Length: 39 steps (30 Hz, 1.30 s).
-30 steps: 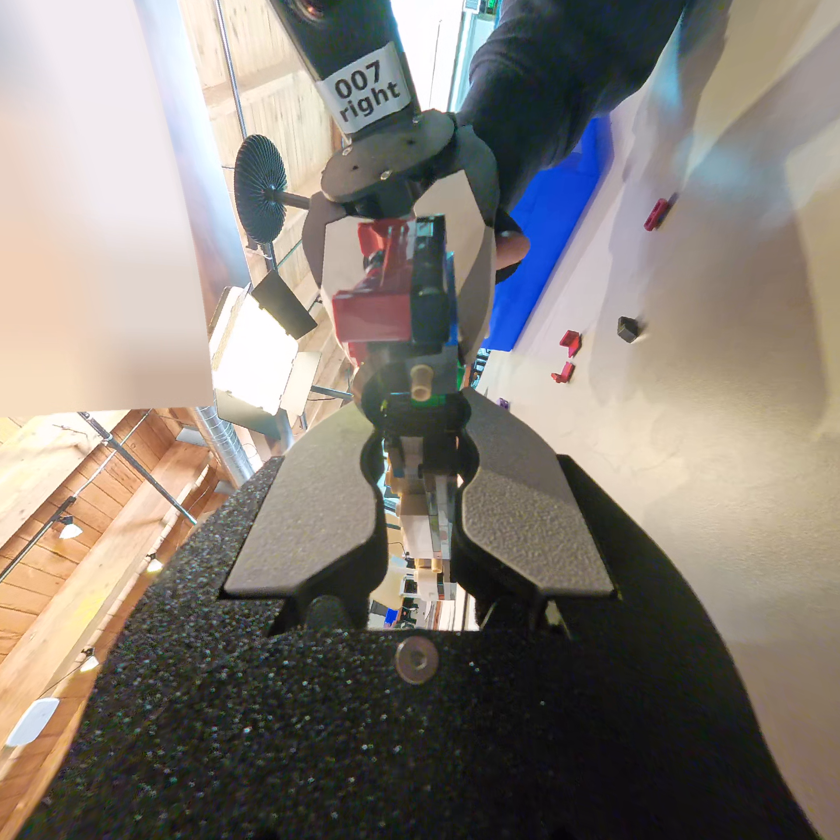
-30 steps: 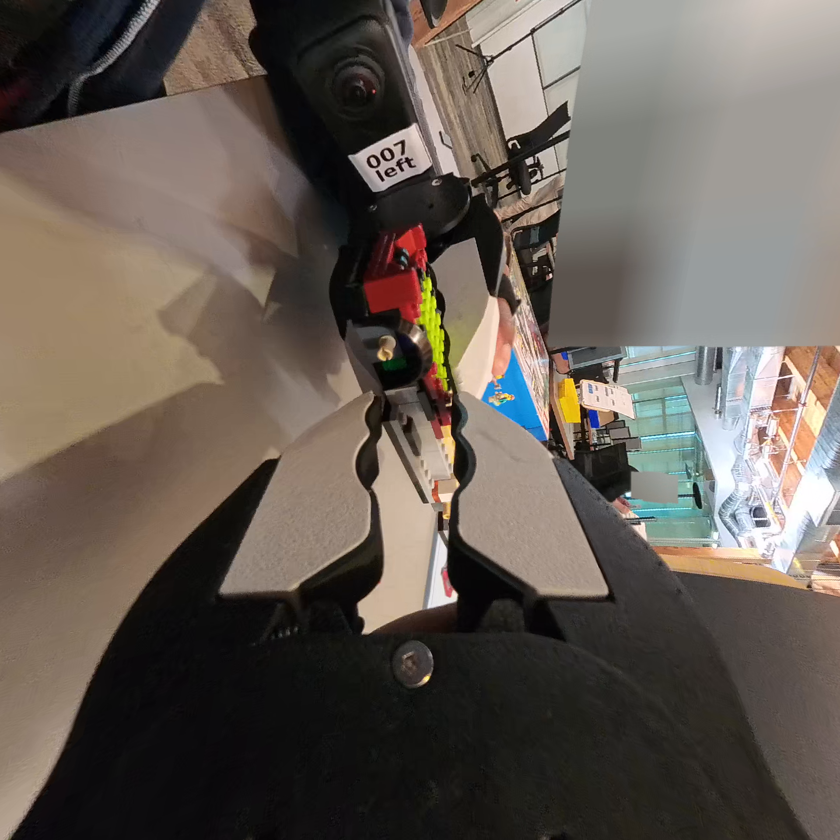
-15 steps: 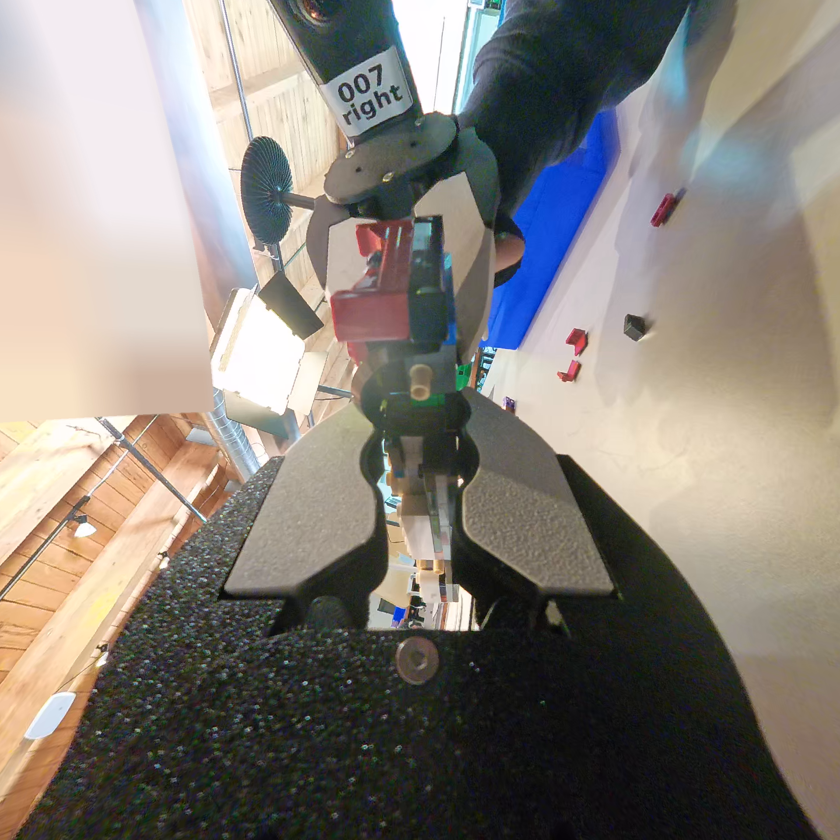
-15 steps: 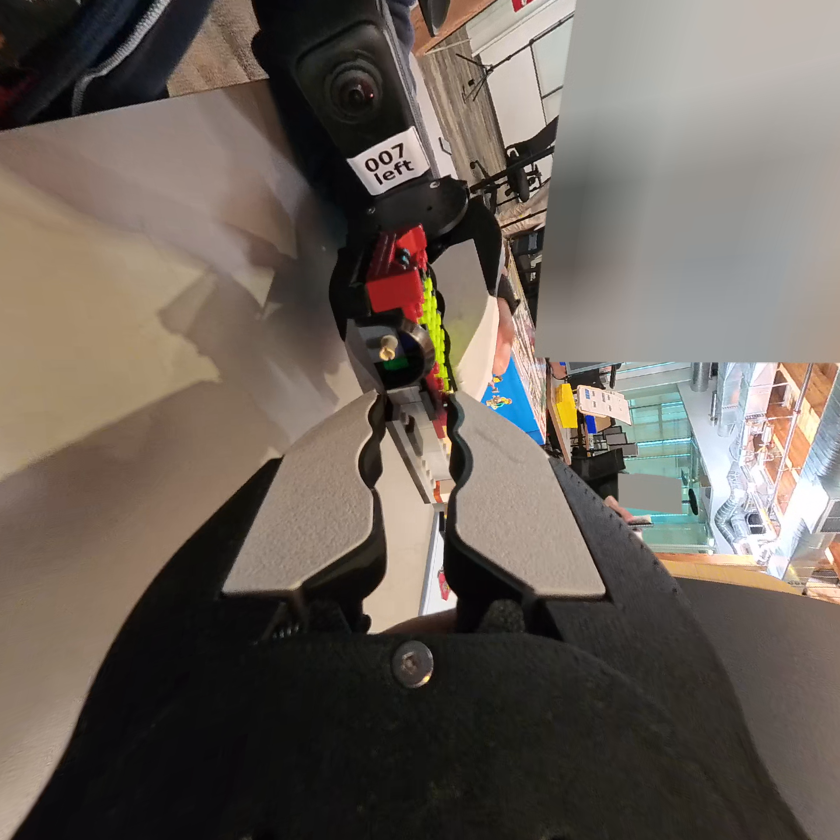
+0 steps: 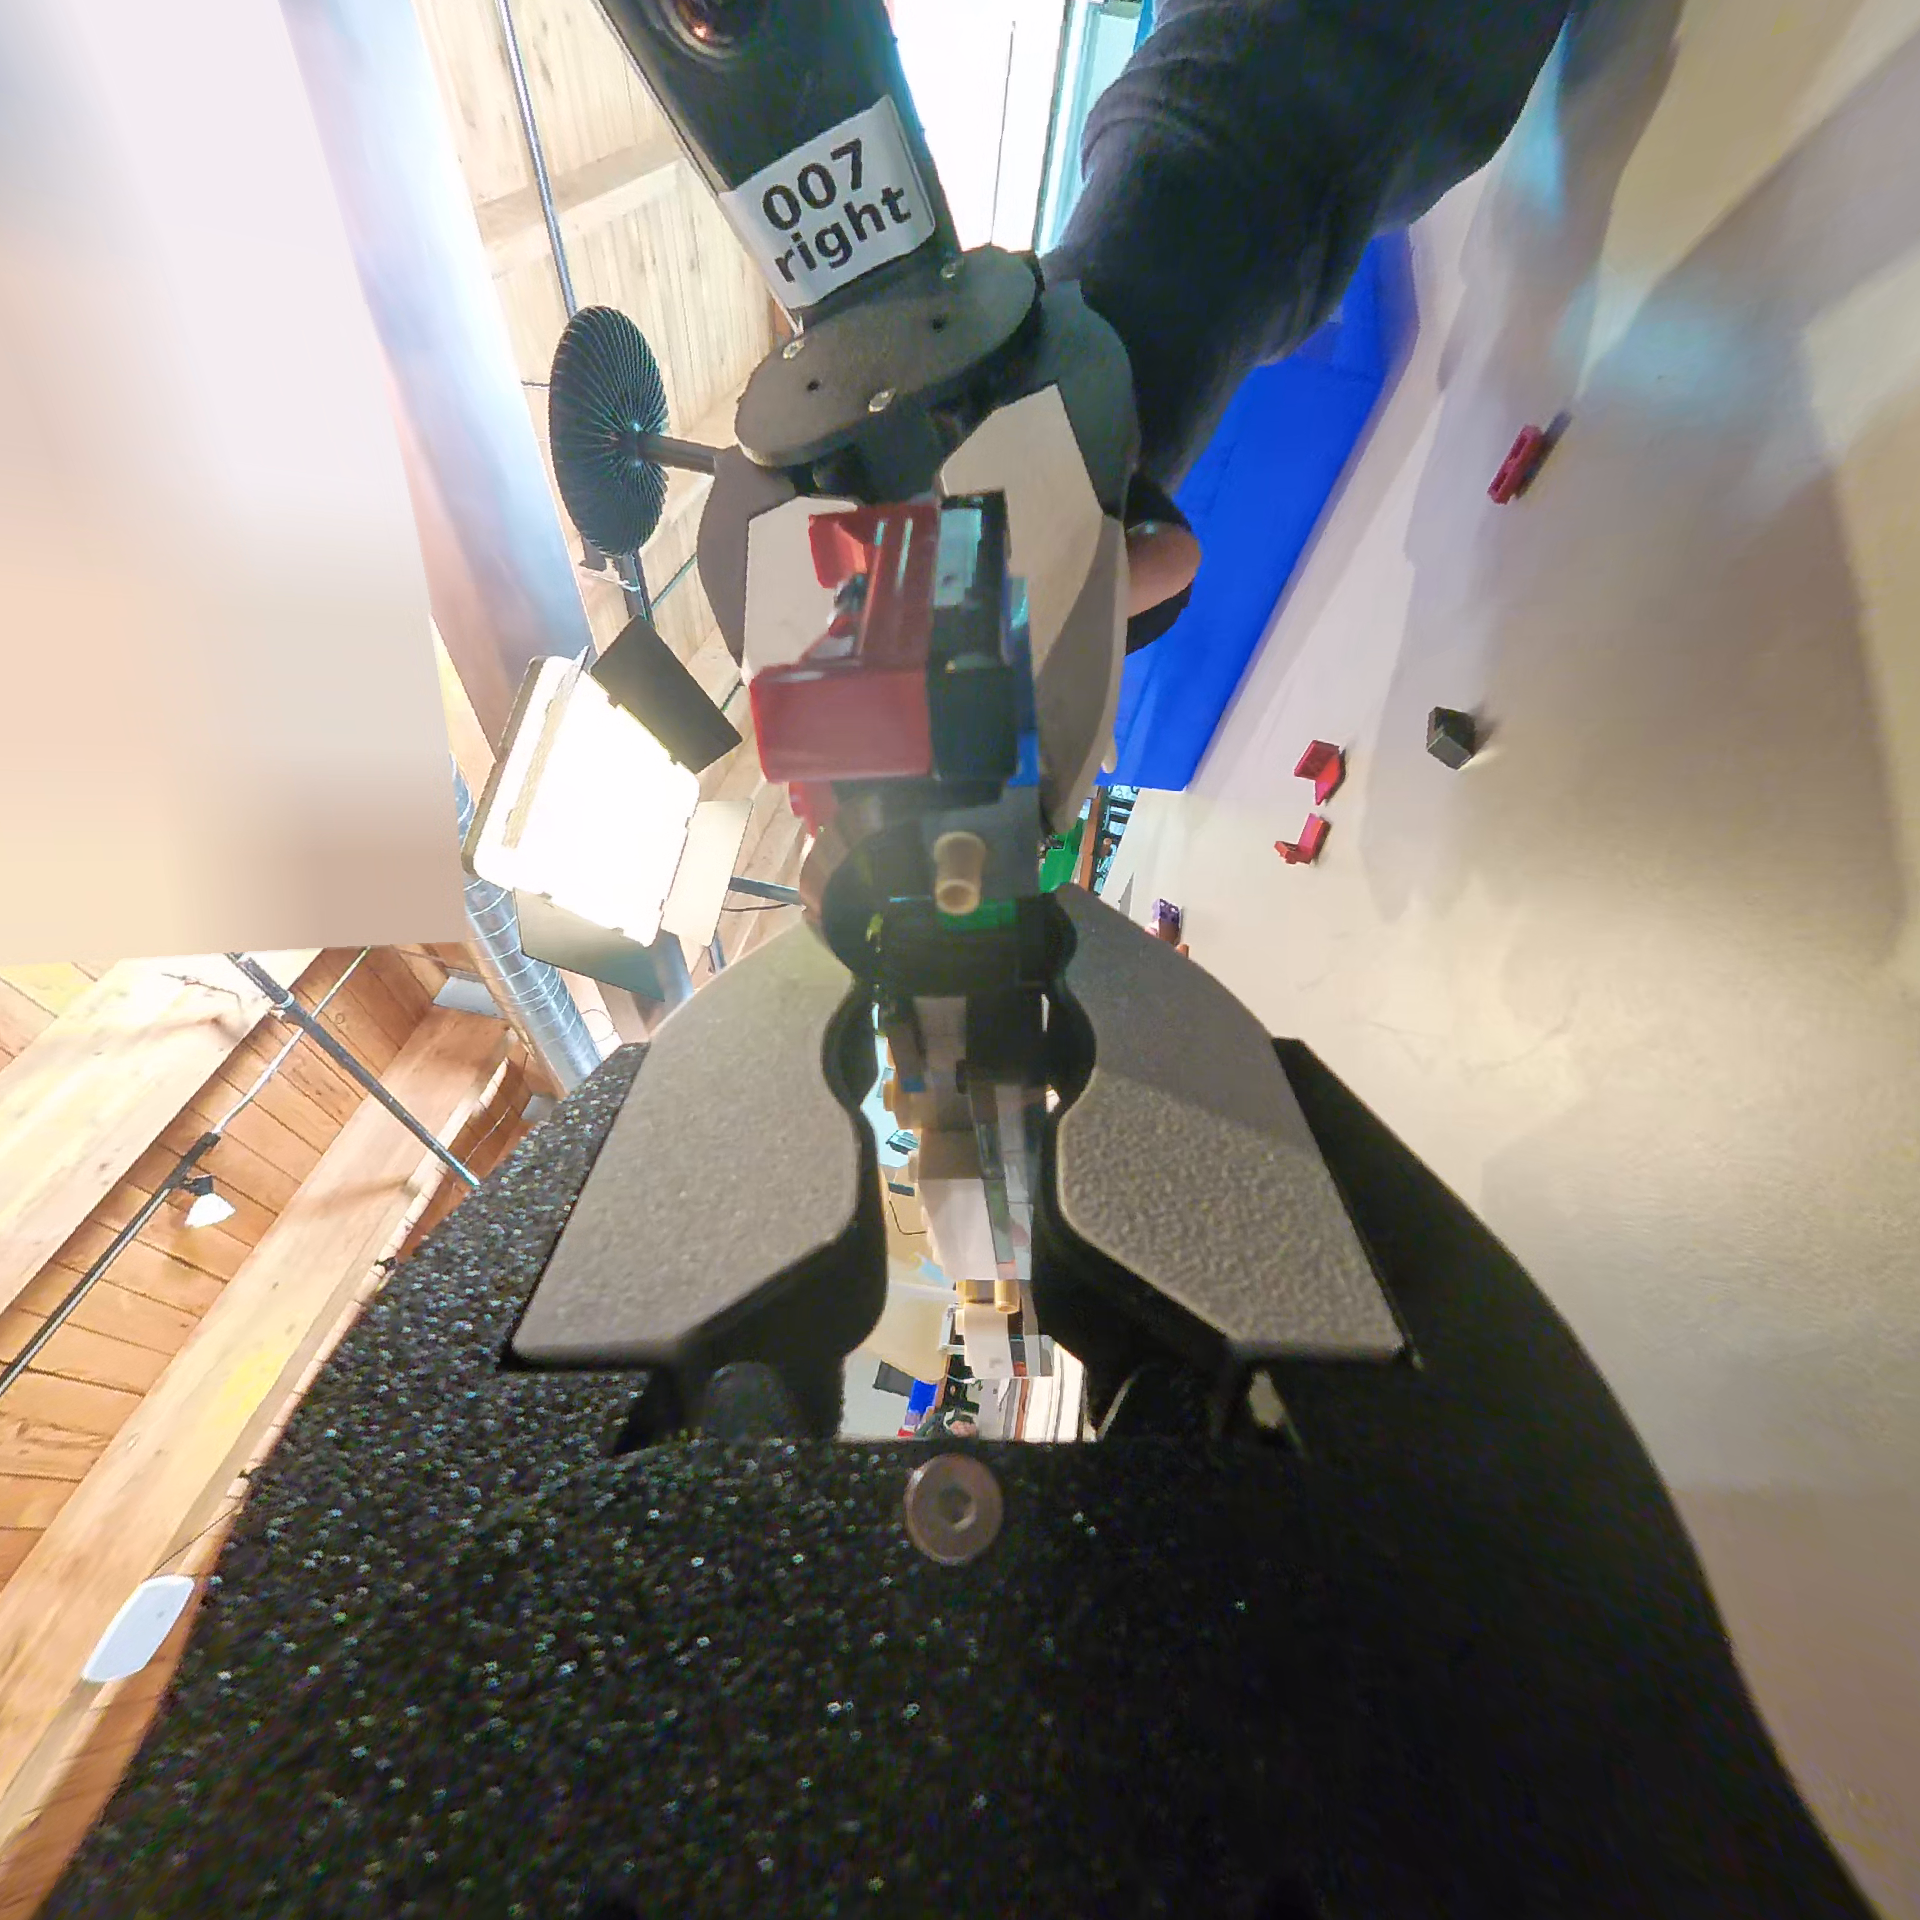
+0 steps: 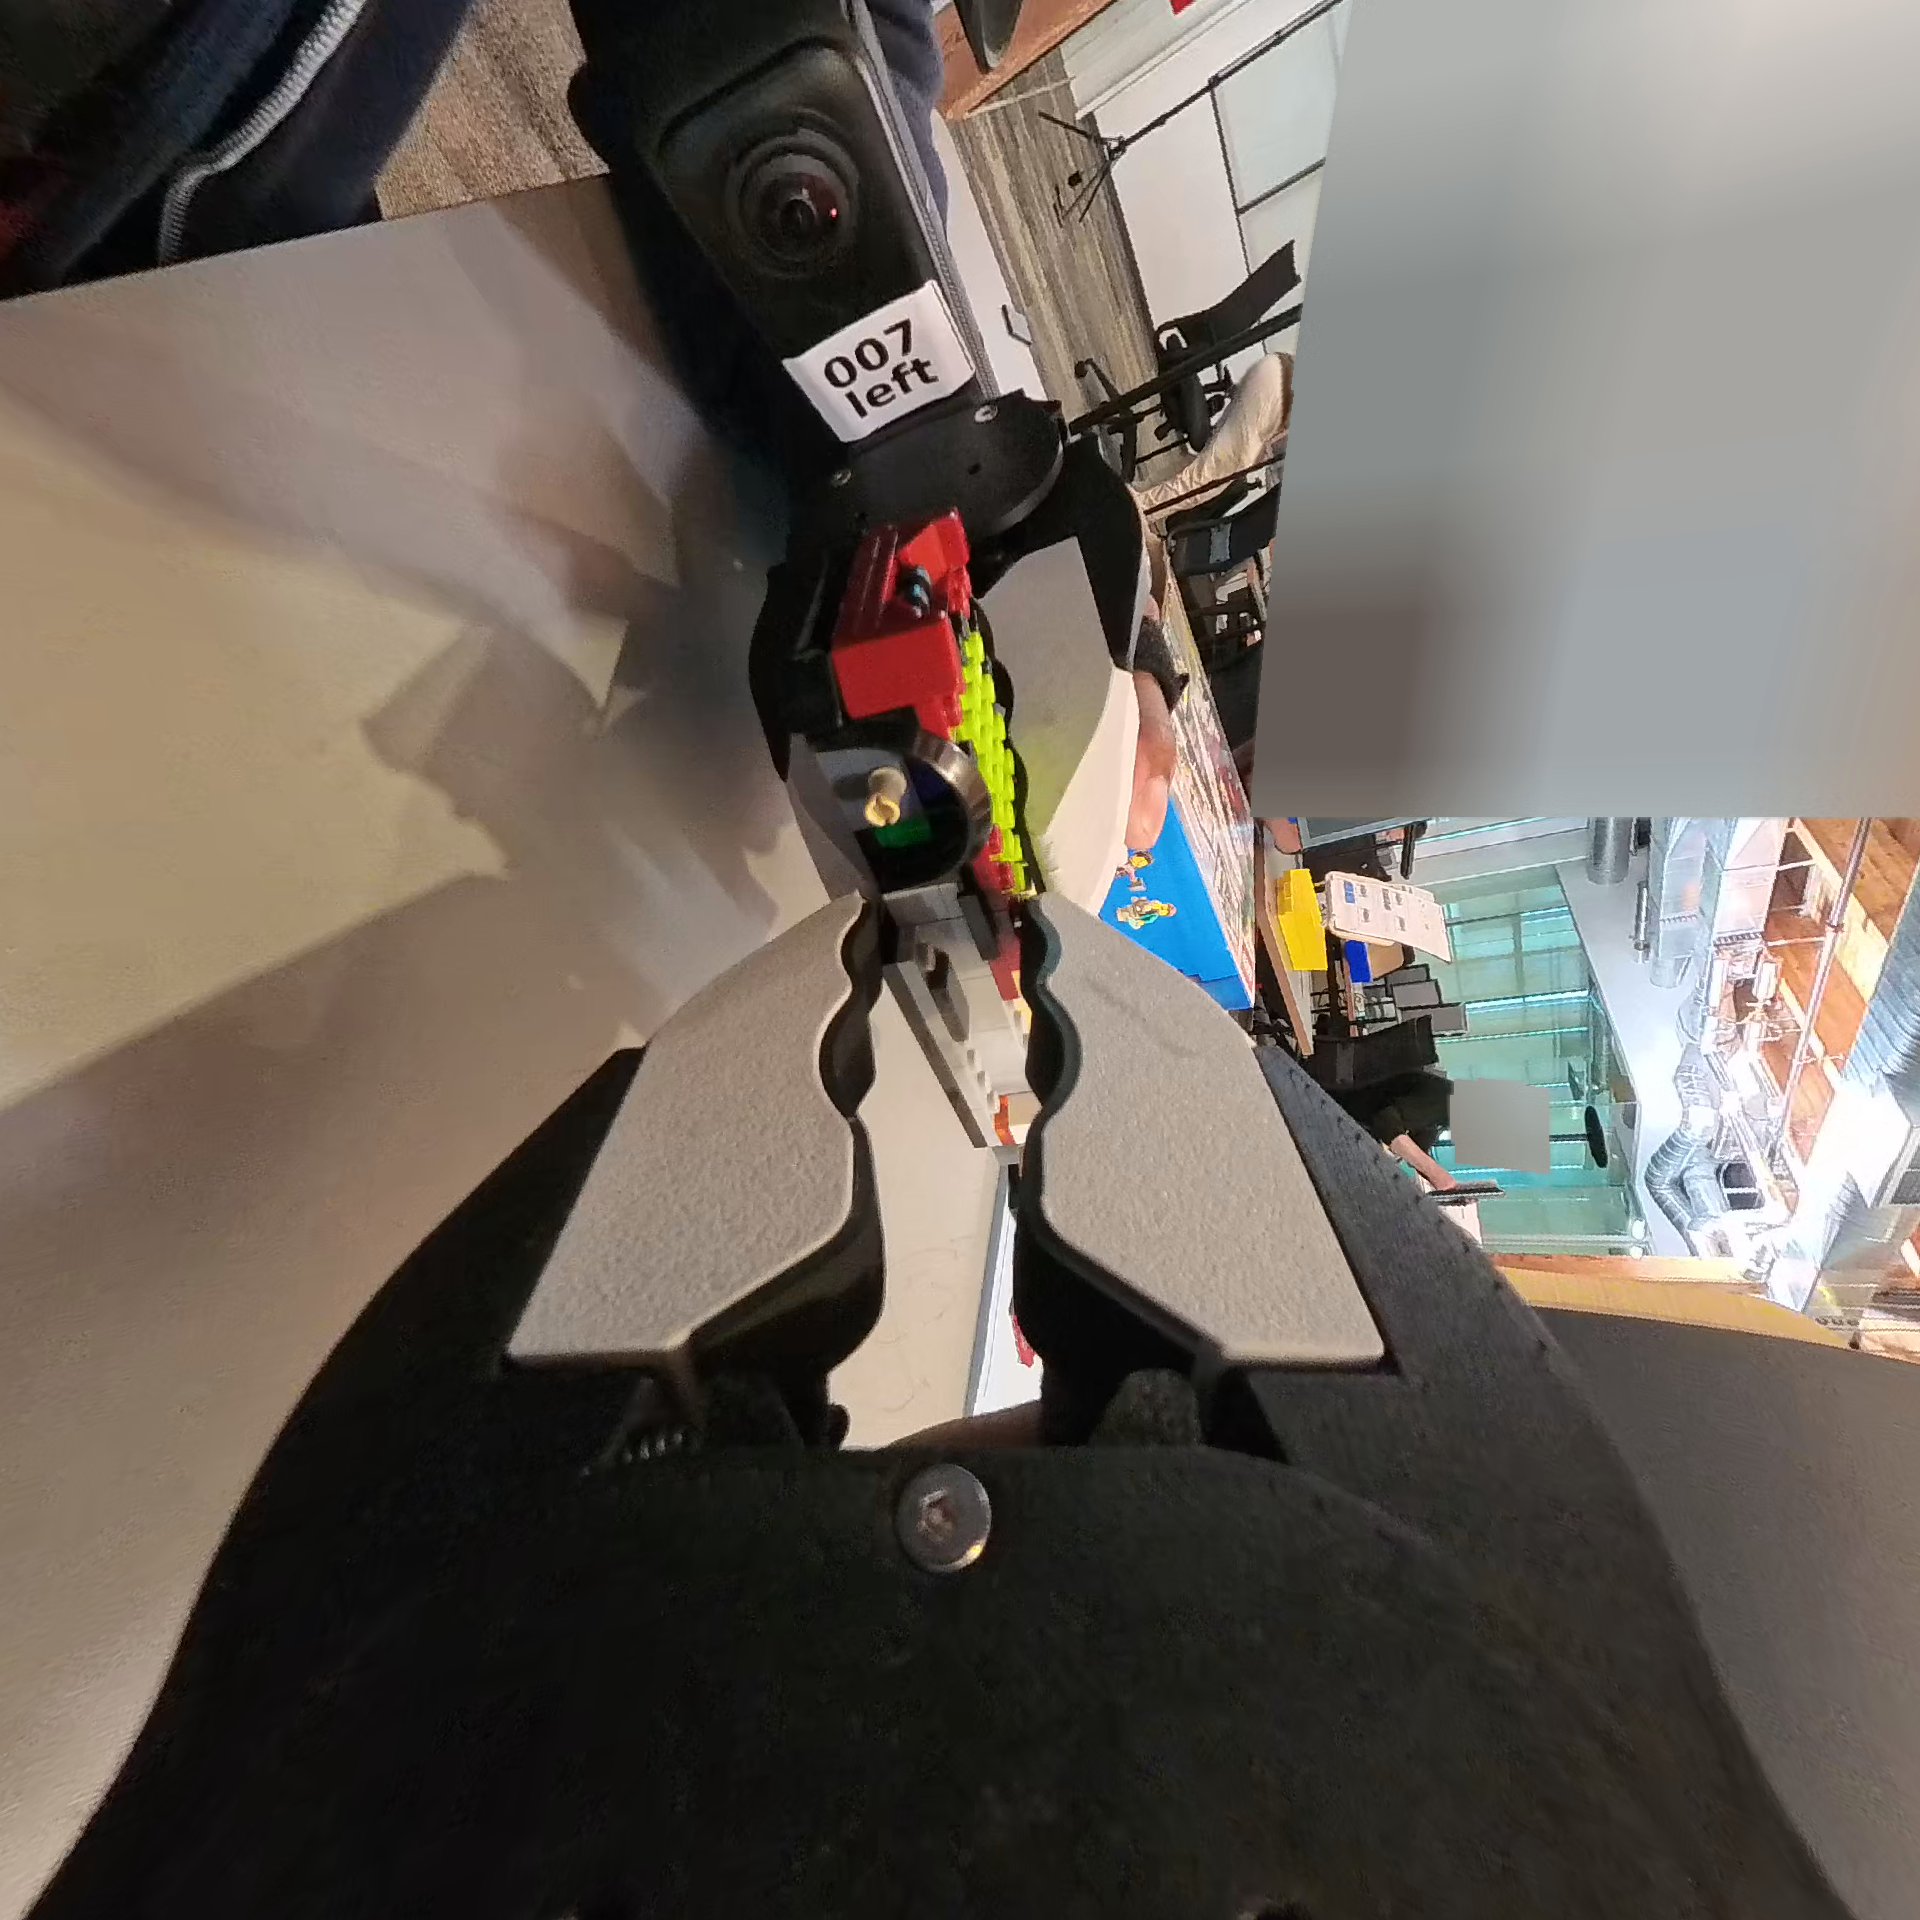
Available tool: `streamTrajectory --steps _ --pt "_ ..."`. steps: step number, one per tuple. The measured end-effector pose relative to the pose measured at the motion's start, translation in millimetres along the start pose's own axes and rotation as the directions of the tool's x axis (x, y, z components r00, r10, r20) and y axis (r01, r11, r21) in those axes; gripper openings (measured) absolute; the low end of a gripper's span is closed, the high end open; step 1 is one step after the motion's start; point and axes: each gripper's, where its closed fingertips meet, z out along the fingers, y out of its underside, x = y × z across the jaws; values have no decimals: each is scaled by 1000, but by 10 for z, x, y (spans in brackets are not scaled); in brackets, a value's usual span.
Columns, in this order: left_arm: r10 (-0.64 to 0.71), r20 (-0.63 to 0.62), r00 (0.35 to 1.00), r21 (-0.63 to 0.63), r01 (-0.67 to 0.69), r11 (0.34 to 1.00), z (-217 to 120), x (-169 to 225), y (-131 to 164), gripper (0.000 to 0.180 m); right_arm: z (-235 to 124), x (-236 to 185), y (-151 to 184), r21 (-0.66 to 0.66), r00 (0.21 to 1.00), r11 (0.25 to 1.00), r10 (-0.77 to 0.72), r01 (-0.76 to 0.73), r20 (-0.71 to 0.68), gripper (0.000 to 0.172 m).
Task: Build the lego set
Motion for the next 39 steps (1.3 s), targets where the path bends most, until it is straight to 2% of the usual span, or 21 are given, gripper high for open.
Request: streamTrajectory --steps 6,10,12,19,23,29,35,39 --pt "32 -15 999 -34 -33 999 54 15 93 28 22 -2 82 -44 998 999 -34 32 -49 28" --pt "77 -48 996 -86 -81 993 57 65 203 28 -30 25 148 -71 995 997 -21 14 -95 46" --pt "96 -61 993 -114 -103 988 59 83 256 28 -47 12 184 -92 994 996 -25 15 -107 47" --pt "148 -133 980 -251 -178 951 74 169 521 28 -19 -134 364 -253 992 967 -62 32 -109 53" --pt "108 -179 978 -366 -168 915 64 193 716 29 -21 -67 445 -307 972 949 -7 -67 -234 52" --pt "57 -224 973 -489 -162 857 43 236 922 29 169 -69 566 -439 947 897 -94 -53 -307 56" --pt "49 -249 967 -500 -171 849 60 287 895 29 337 -56 690 -531 932 846 -155 -46 -327 57" --pt "39 -242 970 -499 -158 852 96 293 838 29 420 -68 726 -571 930 820 -183 -35 -320 44"
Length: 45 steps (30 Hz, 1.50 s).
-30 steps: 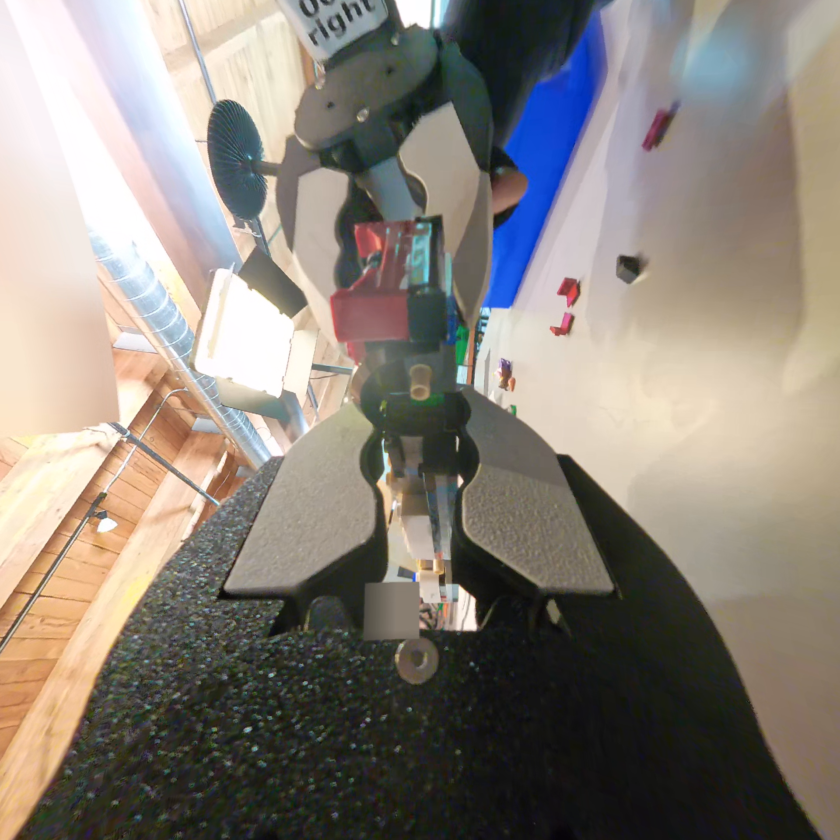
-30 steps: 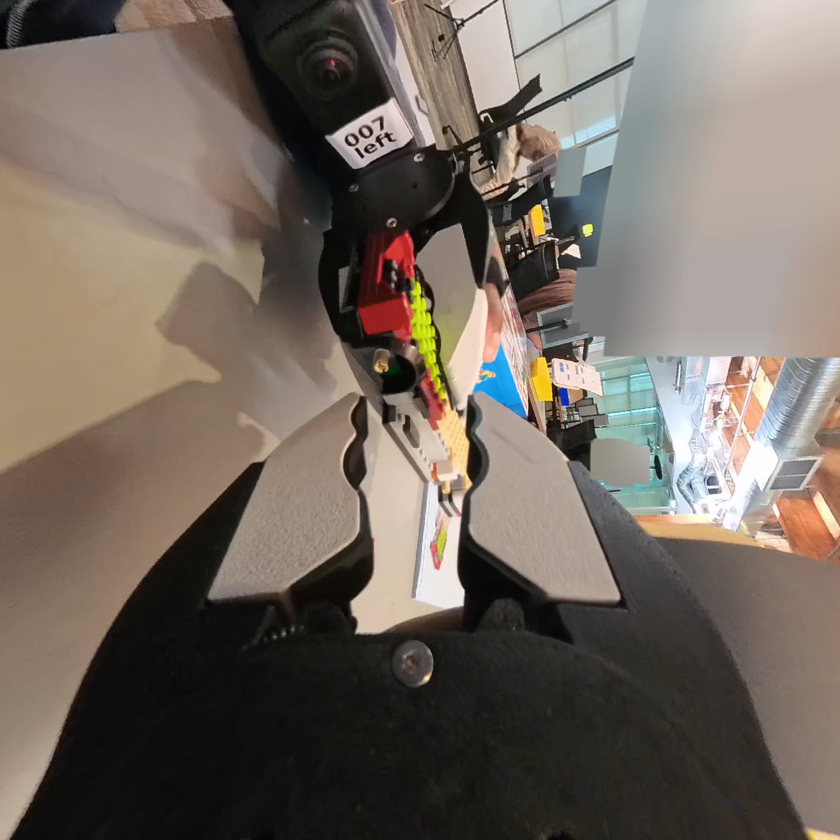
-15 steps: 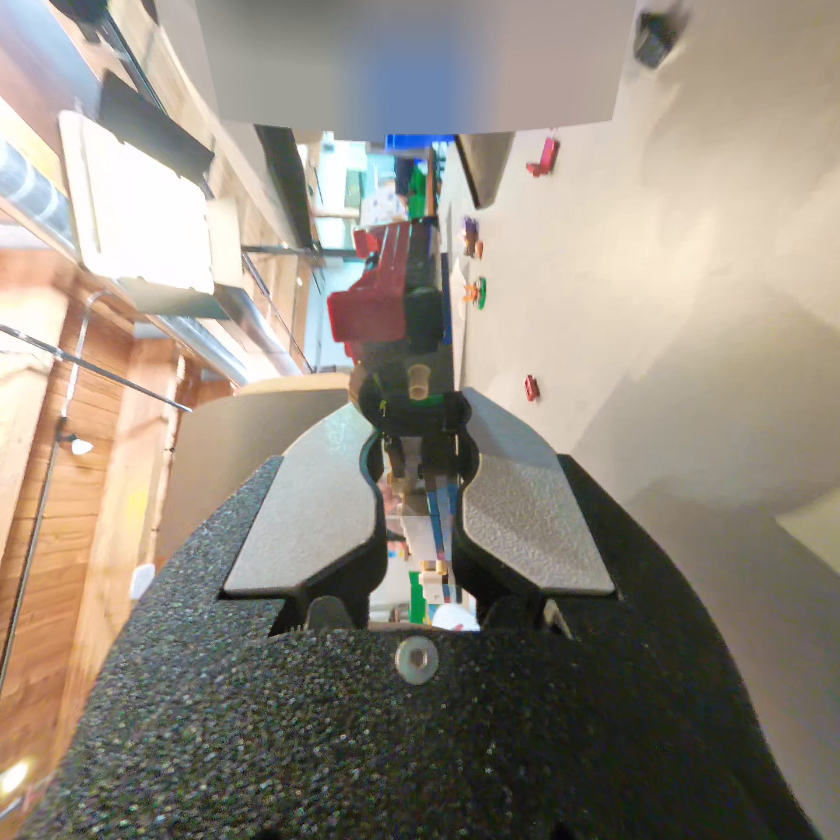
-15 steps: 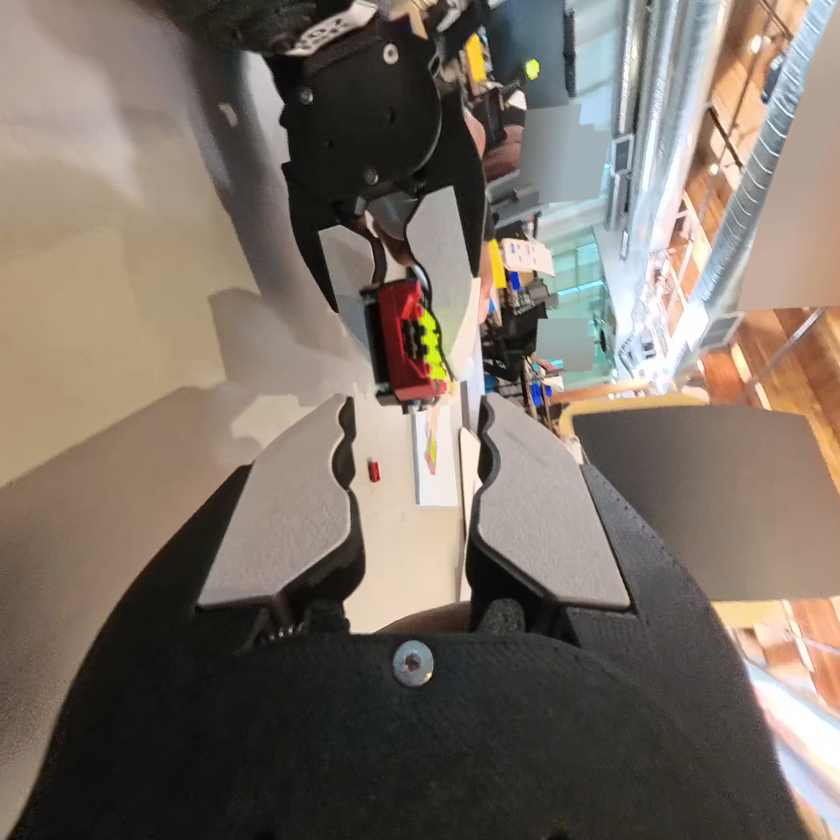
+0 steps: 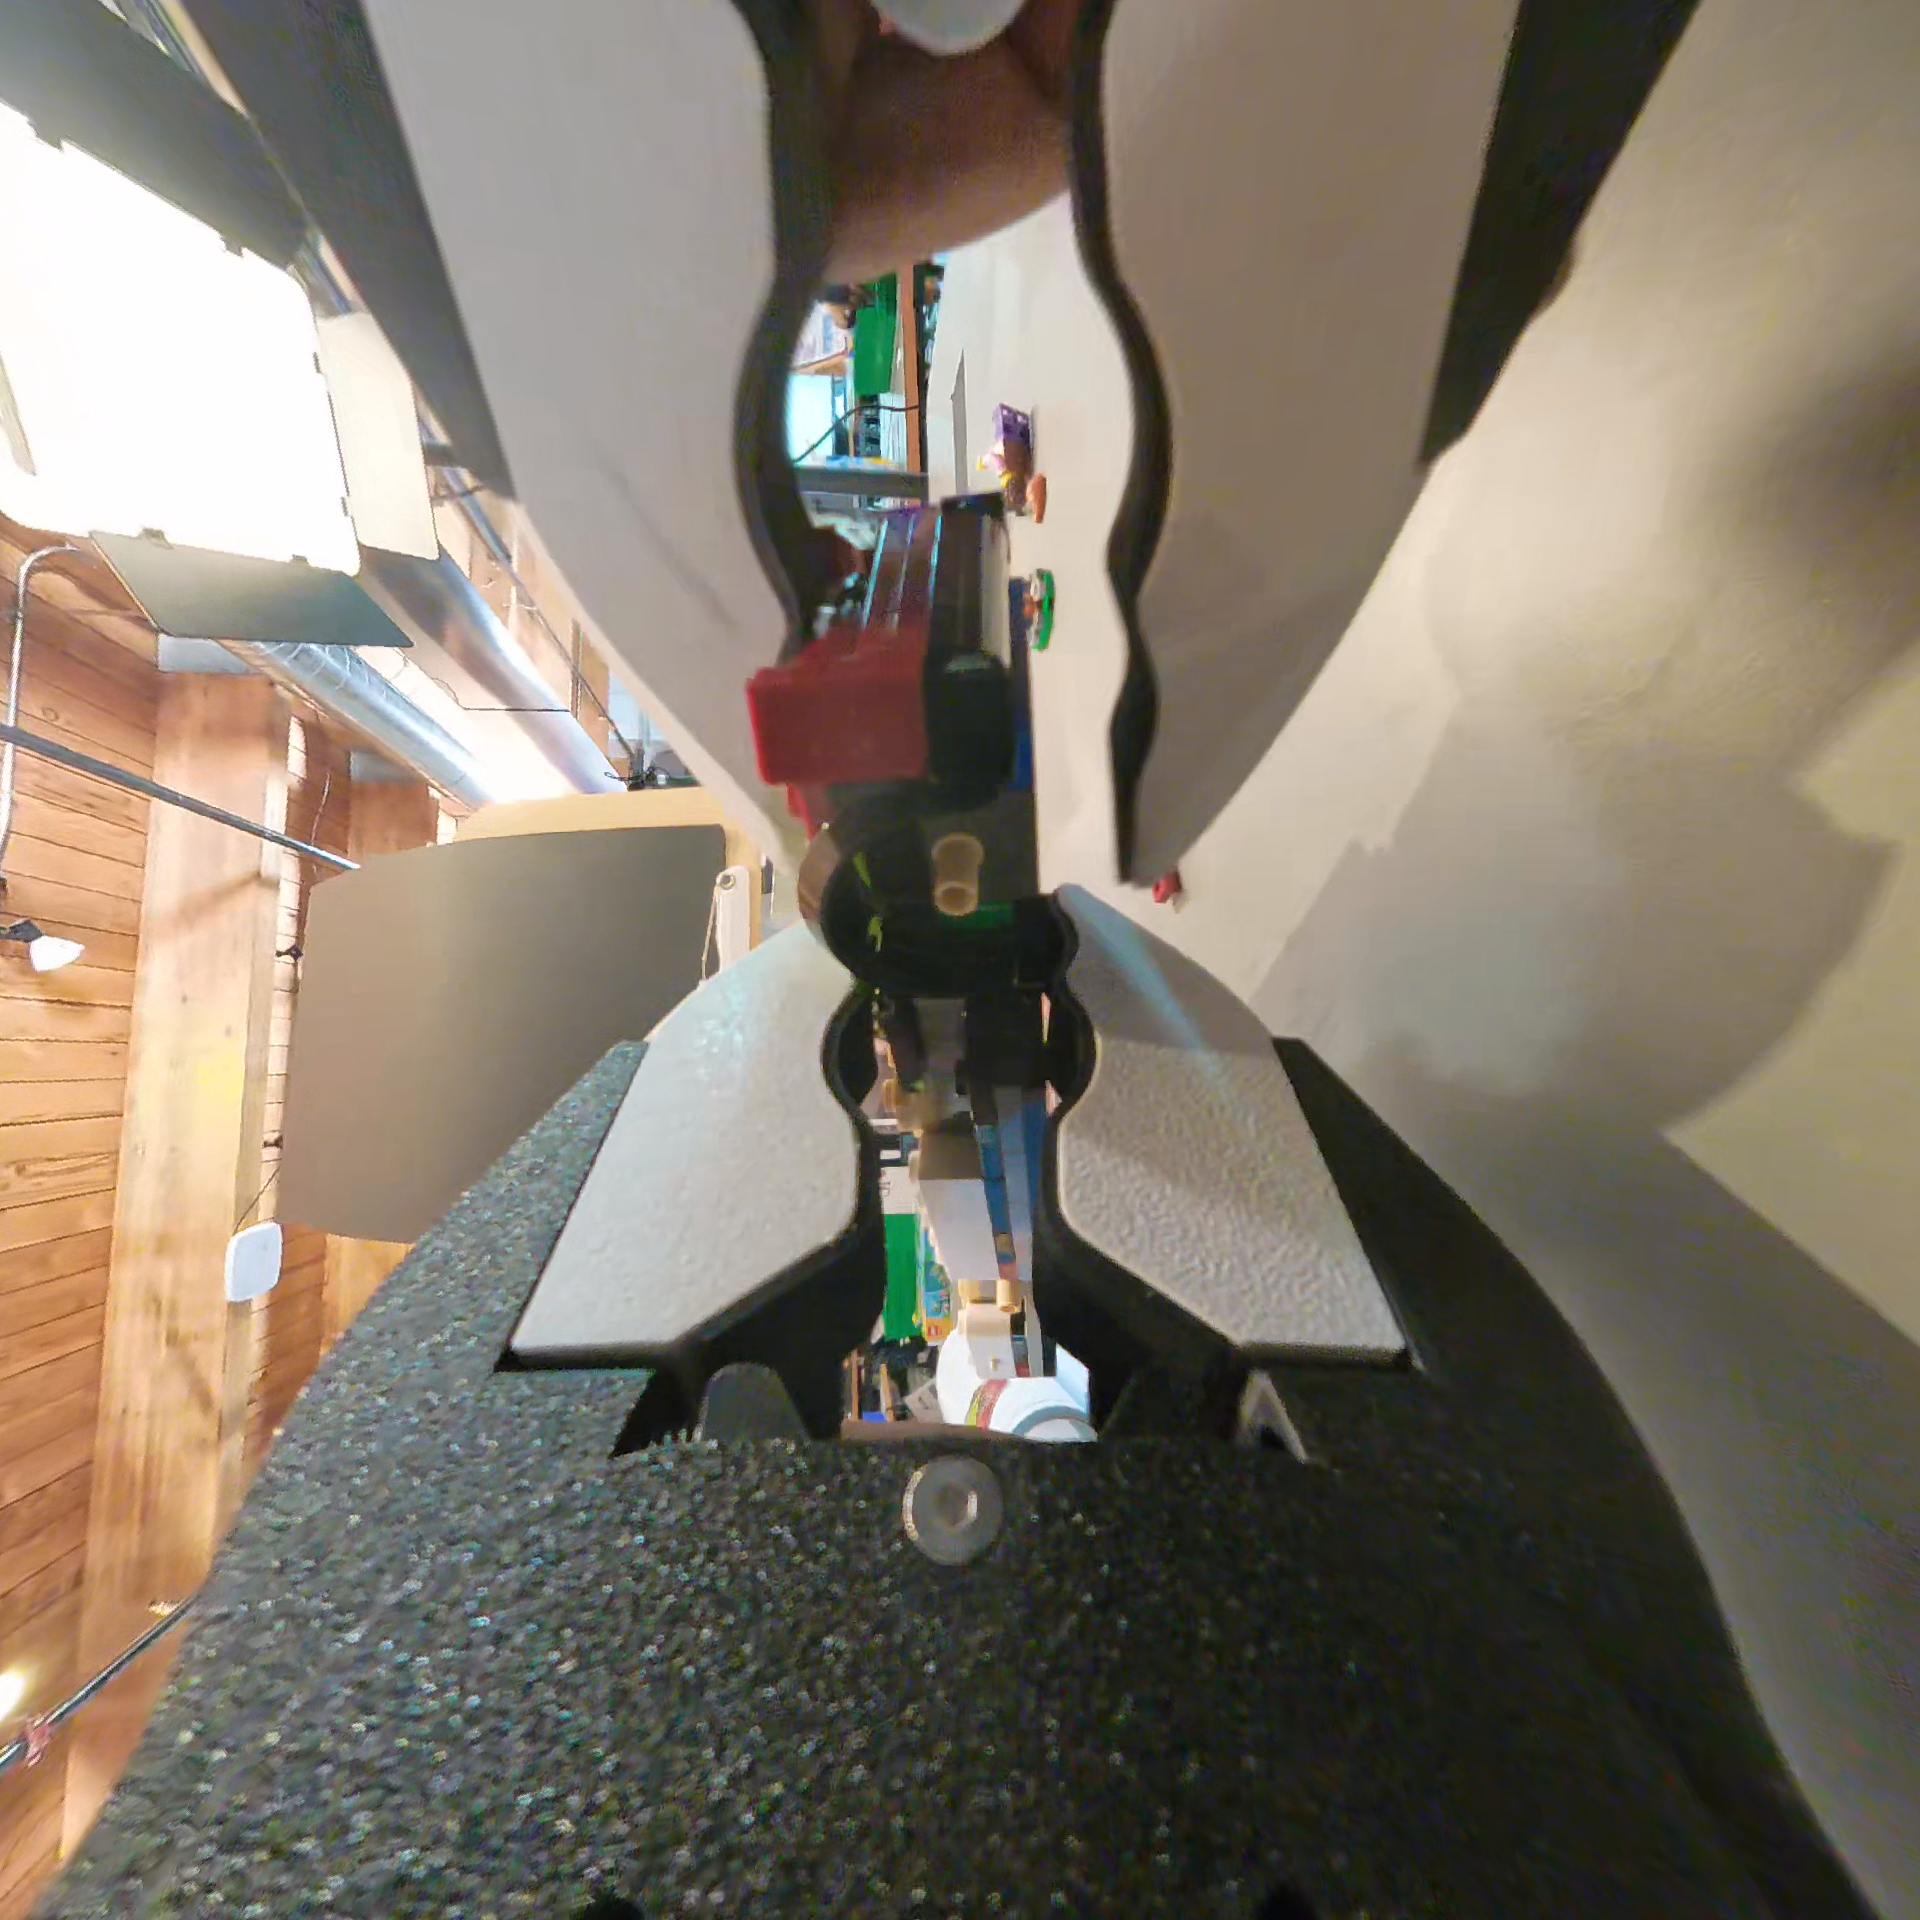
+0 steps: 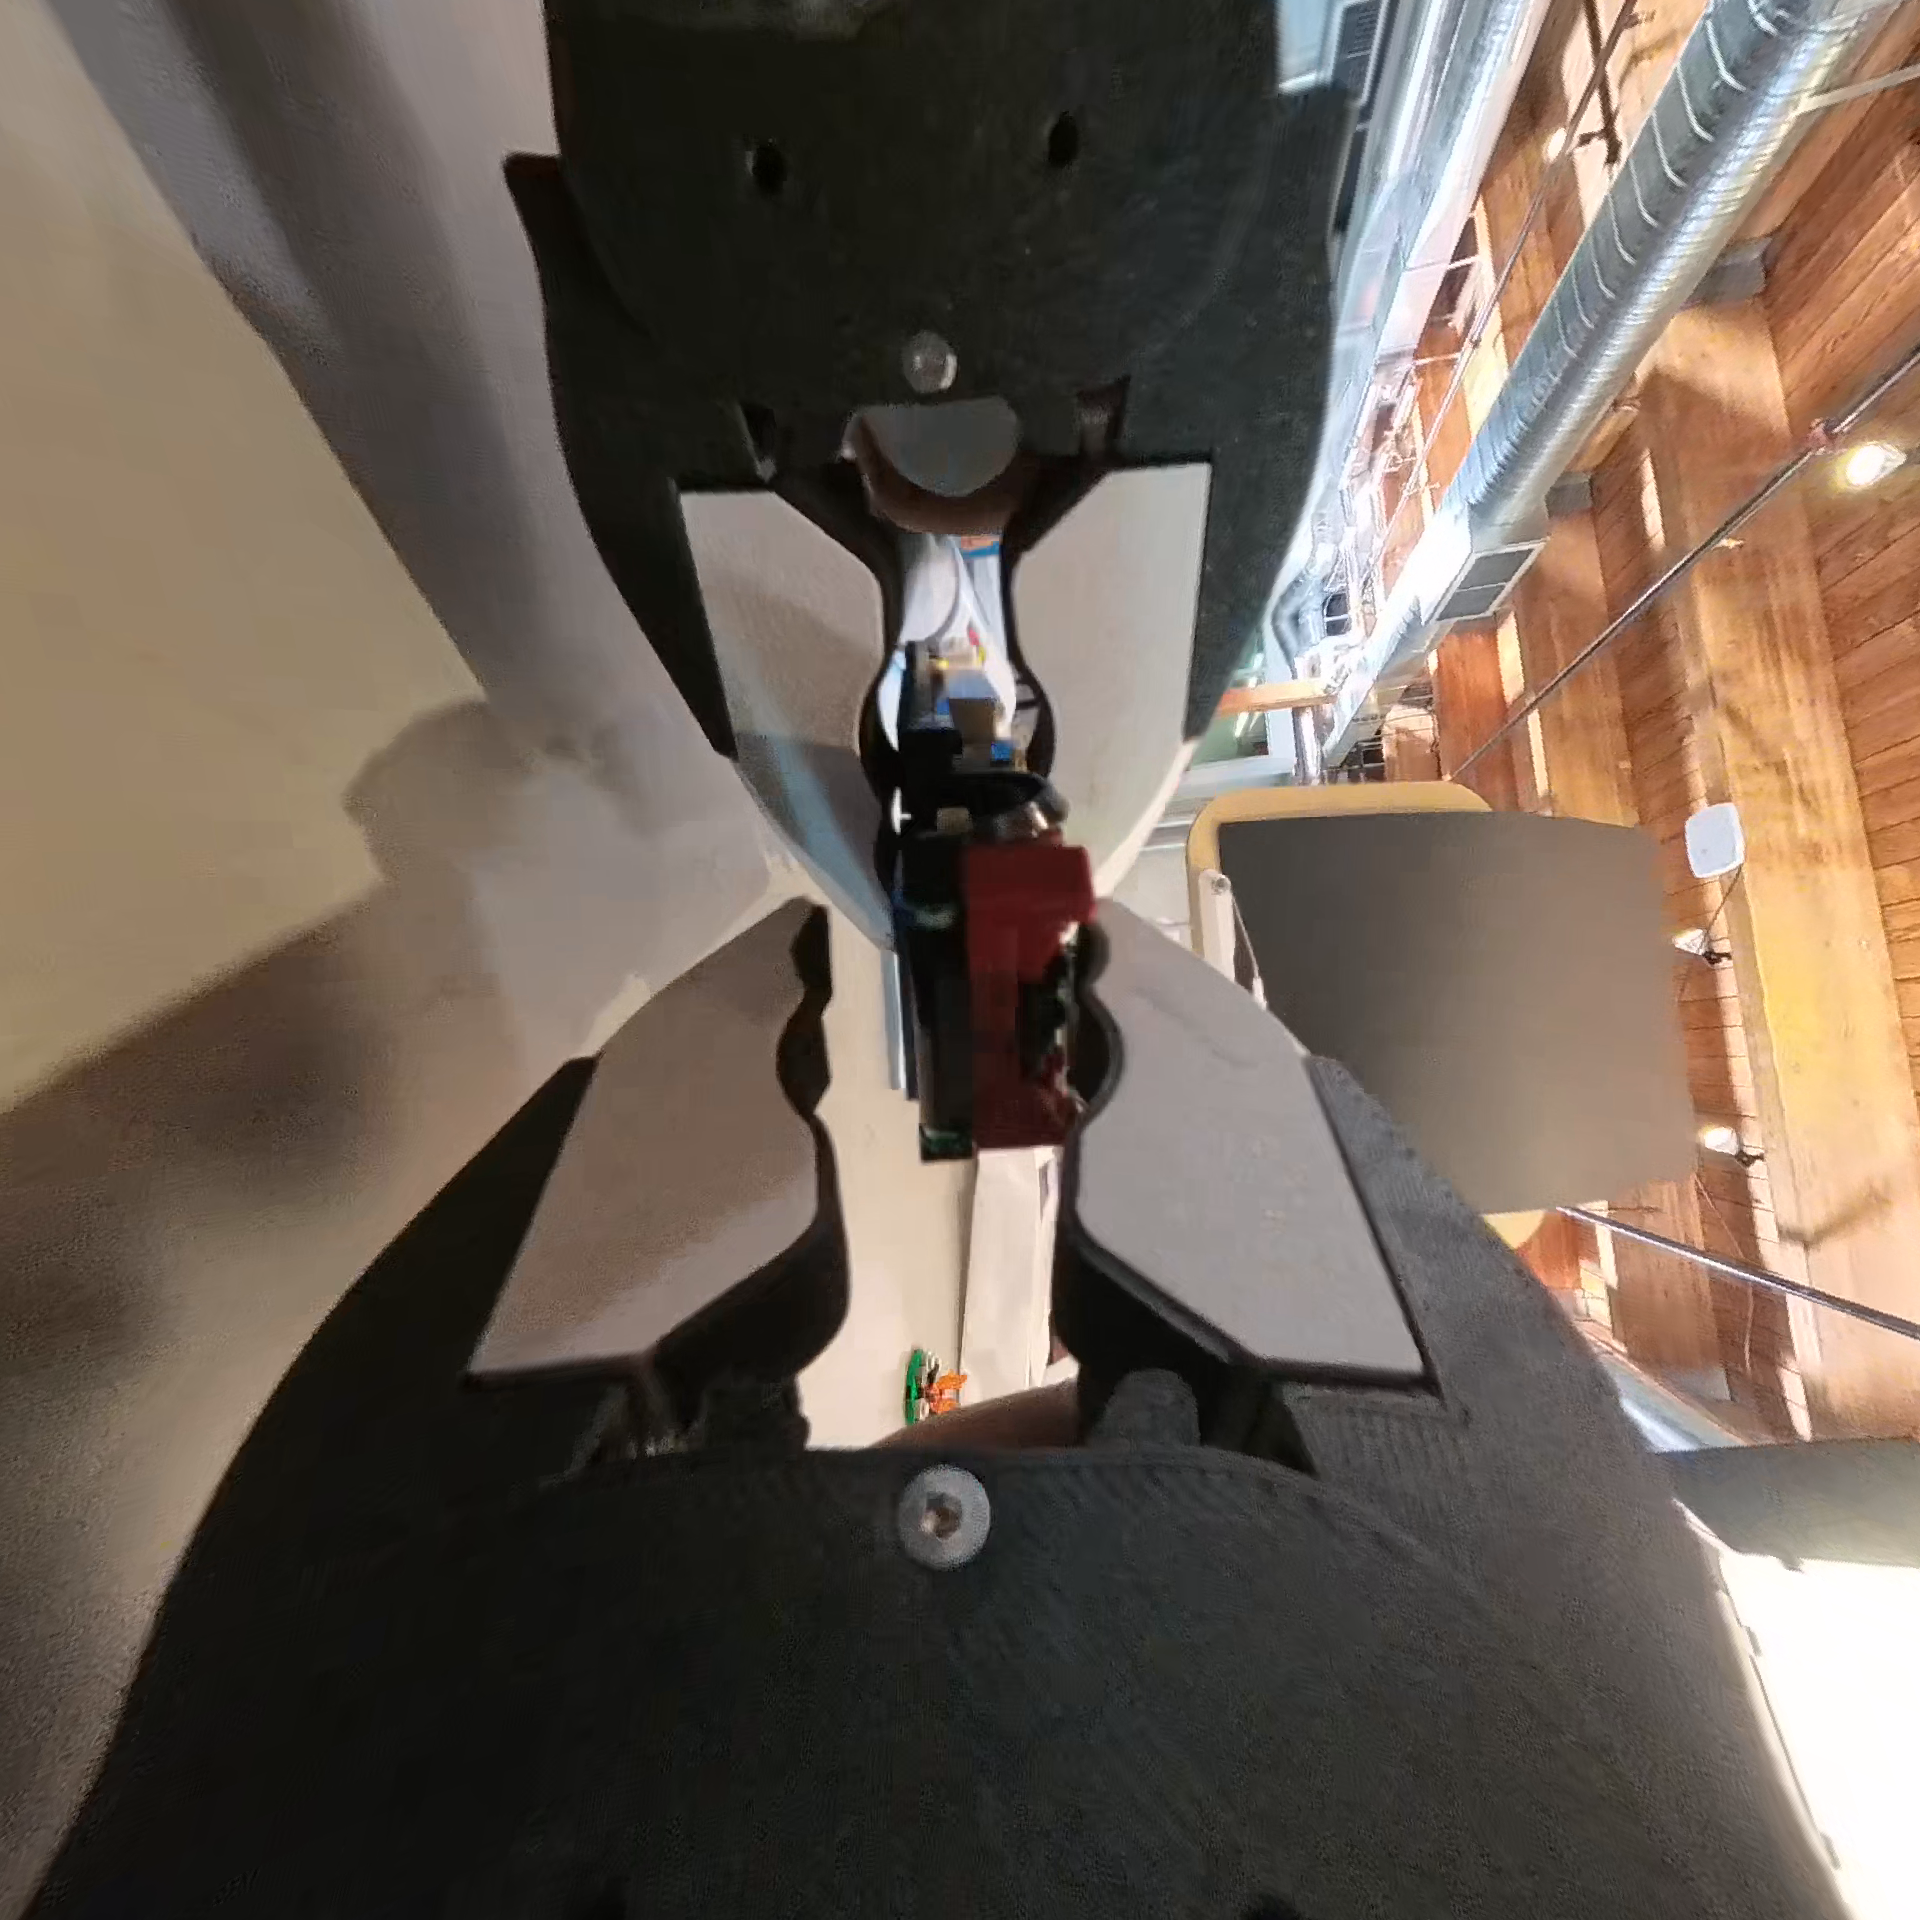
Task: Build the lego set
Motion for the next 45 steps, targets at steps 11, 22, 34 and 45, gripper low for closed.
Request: streamTrajectory --steps 11,22,34,45 --pt "-132 50 990 103 127 987 -80 -137 -59 51 -57 113 74 29 995 997 -73 75 -71 28" --pt "-141 -25 990 29 142 989 6 30 78 54 -88 144 56 69 994 994 -73 79 -76 28" --pt "-39 35 999 19 38 999 1 -8 98 26 -116 84 -37 134 991 984 -110 118 -70 28" --pt "-3 75 997 -52 7 999 32 -30 206 25 -166 54 116 84 997 993 -77 78 -13 49"
